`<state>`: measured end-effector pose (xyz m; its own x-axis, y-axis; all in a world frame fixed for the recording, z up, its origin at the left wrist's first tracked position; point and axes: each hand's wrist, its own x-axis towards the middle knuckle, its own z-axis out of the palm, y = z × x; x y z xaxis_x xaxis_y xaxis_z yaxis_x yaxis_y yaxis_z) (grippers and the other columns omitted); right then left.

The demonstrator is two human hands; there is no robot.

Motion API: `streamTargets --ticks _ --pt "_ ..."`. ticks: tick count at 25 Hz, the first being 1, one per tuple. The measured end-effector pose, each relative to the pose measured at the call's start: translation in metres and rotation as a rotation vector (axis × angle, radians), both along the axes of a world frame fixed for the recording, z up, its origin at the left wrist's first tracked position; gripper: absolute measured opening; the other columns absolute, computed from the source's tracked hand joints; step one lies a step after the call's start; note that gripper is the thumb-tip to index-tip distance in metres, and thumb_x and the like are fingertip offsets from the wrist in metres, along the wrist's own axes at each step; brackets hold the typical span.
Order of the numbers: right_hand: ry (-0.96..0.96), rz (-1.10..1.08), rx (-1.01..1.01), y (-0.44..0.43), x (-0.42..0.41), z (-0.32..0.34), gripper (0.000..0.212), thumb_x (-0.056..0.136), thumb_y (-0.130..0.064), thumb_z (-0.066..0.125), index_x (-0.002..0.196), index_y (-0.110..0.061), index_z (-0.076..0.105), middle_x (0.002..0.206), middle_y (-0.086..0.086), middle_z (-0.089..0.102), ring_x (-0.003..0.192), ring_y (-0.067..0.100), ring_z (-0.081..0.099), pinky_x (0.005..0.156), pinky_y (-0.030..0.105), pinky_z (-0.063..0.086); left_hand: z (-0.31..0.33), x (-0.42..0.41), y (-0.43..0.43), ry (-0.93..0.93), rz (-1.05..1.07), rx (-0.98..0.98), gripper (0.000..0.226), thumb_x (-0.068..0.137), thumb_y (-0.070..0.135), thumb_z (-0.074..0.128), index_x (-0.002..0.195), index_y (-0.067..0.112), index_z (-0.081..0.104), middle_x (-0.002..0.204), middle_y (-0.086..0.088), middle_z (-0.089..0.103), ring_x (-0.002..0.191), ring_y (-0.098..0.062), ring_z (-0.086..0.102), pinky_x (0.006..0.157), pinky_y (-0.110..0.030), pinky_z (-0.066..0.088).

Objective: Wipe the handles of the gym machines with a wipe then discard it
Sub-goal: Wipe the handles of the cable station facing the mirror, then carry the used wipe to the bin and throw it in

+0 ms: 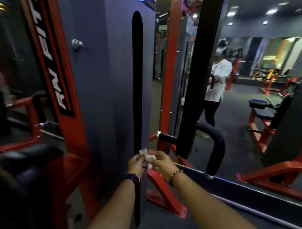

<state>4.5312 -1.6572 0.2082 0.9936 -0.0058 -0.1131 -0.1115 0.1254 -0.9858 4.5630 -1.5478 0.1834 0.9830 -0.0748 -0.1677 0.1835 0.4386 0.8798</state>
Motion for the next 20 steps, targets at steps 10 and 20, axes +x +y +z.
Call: streamTargets --ticks 10,20 --pt "0.073 0.272 -0.049 0.045 -0.097 -0.025 0.029 0.078 0.001 0.072 0.088 -0.012 0.049 0.082 0.009 0.054 0.068 0.019 0.055 0.068 0.034 0.049 -0.015 -0.155 0.063 0.001 0.275 -0.027 0.027 0.096 -0.001 0.043 0.115 0.012 0.057 0.082 -0.009 0.066 0.063 -0.015 0.065 0.059 -0.031 0.052" --pt "0.107 0.697 -0.134 0.21 -0.234 -0.013 0.016 0.085 -0.012 0.068 0.079 -0.017 0.053 0.076 0.005 0.061 0.061 0.014 0.058 0.055 0.026 0.051 -0.018 -0.338 0.205 0.075 0.717 -0.152 0.026 0.092 0.028 0.059 0.103 0.007 0.069 0.096 -0.013 0.071 0.085 -0.025 0.068 0.069 -0.034 0.055"
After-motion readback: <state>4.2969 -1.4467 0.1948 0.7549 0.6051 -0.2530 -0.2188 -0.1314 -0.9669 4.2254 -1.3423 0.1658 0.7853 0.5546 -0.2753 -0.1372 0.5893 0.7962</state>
